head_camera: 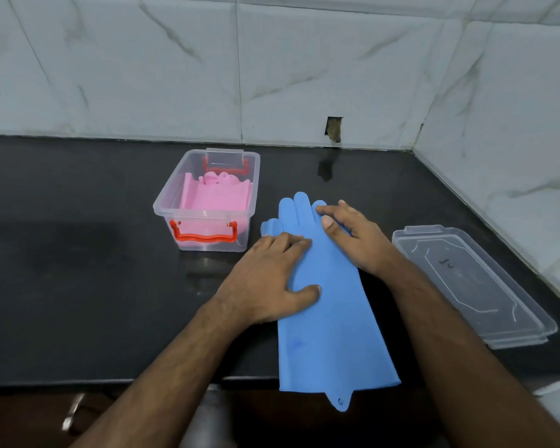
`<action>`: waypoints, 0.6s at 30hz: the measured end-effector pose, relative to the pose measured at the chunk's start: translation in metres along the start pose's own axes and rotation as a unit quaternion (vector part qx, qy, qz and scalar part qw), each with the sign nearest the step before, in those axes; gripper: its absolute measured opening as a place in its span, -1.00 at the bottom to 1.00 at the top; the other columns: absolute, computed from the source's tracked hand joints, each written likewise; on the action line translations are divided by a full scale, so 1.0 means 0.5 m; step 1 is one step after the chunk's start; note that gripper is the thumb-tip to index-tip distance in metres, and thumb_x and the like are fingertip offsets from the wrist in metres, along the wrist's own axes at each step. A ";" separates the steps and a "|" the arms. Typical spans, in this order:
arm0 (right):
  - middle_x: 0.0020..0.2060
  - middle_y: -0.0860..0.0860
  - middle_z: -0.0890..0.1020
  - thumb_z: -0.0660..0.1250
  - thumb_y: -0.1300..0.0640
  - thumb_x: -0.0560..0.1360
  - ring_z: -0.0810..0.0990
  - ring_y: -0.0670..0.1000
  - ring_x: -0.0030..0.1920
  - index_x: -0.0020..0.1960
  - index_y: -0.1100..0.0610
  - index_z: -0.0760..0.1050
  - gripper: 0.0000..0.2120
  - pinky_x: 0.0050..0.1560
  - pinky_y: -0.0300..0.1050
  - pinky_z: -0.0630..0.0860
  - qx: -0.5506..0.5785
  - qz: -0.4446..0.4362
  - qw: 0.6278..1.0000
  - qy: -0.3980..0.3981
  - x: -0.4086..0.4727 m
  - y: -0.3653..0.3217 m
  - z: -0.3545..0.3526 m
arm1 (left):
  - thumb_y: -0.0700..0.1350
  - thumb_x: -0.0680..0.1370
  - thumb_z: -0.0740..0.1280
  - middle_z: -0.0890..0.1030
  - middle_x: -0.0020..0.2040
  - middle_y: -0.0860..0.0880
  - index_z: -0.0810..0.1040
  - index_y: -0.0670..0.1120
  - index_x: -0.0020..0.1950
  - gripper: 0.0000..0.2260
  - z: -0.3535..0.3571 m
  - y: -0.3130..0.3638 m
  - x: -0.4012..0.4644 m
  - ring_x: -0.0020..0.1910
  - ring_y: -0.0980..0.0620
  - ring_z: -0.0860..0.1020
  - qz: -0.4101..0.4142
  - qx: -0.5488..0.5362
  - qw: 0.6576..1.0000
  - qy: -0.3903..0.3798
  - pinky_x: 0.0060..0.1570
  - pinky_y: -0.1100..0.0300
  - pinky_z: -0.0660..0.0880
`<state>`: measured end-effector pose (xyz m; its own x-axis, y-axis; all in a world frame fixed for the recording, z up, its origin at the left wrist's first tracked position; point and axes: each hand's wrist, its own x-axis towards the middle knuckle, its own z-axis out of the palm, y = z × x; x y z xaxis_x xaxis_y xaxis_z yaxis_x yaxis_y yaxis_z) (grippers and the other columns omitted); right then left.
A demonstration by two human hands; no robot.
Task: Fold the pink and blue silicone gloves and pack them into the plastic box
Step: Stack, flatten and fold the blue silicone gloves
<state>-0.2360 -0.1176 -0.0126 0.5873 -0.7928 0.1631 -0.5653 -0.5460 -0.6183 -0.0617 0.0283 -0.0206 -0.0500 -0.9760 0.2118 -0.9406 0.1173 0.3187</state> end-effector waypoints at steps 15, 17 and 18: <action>0.53 -0.41 0.21 -0.21 -0.41 0.56 0.00 -0.19 0.61 0.58 -0.24 0.23 -0.32 0.53 0.18 -0.03 -0.054 -0.013 0.998 -0.024 0.018 0.003 0.008 | 0.41 0.60 0.06 -0.03 0.71 -0.02 -0.06 0.10 0.70 -0.24 0.021 -0.007 0.028 0.68 -0.03 -0.10 -0.095 0.002 0.995 -0.011 0.61 0.03 -0.06; 0.54 -0.40 0.21 -0.22 -0.42 0.56 -0.01 -0.19 0.61 0.58 -0.24 0.22 -0.32 0.52 0.18 -0.01 -0.058 -0.012 0.998 -0.021 0.020 0.008 0.010 | 0.41 0.60 0.07 0.06 0.70 -0.03 -0.04 0.14 0.69 -0.26 0.021 -0.006 0.030 0.68 -0.06 -0.03 -0.099 0.014 0.995 -0.005 0.61 -0.01 0.00; 0.54 -0.42 0.20 -0.23 -0.44 0.55 -0.02 -0.21 0.61 0.58 -0.25 0.22 -0.30 0.52 0.18 -0.02 -0.053 -0.009 0.998 -0.020 0.020 0.009 0.010 | 0.40 0.59 0.07 0.09 0.69 -0.04 -0.02 0.16 0.69 -0.27 0.021 -0.004 0.030 0.68 -0.07 0.00 -0.100 0.020 0.995 -0.001 0.60 -0.02 0.03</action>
<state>-0.2297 -0.1269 -0.0175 0.6188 -0.7728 0.1407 -0.6124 -0.5868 -0.5298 -0.0639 0.0115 -0.0280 0.1376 -0.9797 0.1454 -0.9443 -0.0855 0.3177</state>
